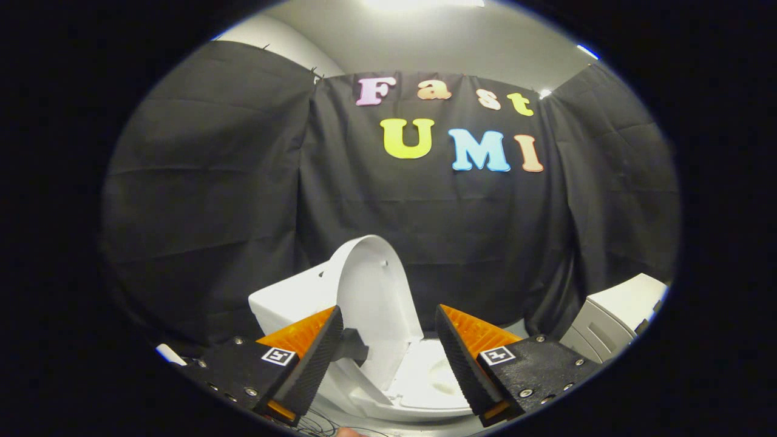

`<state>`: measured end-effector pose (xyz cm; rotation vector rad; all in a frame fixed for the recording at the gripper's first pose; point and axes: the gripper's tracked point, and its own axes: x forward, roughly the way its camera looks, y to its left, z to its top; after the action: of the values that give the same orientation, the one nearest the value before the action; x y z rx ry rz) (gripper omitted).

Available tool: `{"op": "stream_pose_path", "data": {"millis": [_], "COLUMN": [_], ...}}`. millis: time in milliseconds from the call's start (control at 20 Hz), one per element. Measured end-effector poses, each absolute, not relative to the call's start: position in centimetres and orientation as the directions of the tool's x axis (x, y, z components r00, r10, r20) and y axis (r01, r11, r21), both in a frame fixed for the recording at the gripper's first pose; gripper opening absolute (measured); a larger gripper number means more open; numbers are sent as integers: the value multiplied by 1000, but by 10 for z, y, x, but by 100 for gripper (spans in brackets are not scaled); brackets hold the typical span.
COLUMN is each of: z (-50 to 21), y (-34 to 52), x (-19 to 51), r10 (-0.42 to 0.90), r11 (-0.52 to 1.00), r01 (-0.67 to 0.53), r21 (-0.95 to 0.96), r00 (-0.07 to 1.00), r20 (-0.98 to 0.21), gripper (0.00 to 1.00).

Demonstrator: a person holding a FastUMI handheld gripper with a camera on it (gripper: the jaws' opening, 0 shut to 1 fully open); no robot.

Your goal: Open the toilet lid.

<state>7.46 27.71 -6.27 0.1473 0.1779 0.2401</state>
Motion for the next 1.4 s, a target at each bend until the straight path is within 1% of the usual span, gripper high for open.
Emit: {"op": "stream_pose_path", "data": {"millis": [100,200,300,400,600,850,900,1050,1200,1400], "z": [-43,-28,-9,8,18,17,18,26,41,41], "y": [233,186,136,109,80,51,44,19,27,31], "x": [77,77,78,71,56,36,33,25,15,8], "r10": [236,201,145,131,153,150,146,78,76,66], "r11": [961,974,988,991,987,978,981,995,993,995], "r01": [-216,-192,-142,-131,-153,-147,-143,-77,-78,-66], "r21": [175,118,61,42,53,150,132,57,84,73], "r00": [966,977,989,991,988,989,989,997,997,998], "r20": [-103,-68,-33,4,1,-6,-12,-21,20,11], "gripper": [95,94,94,94,94,94,94,94,94,94]}}
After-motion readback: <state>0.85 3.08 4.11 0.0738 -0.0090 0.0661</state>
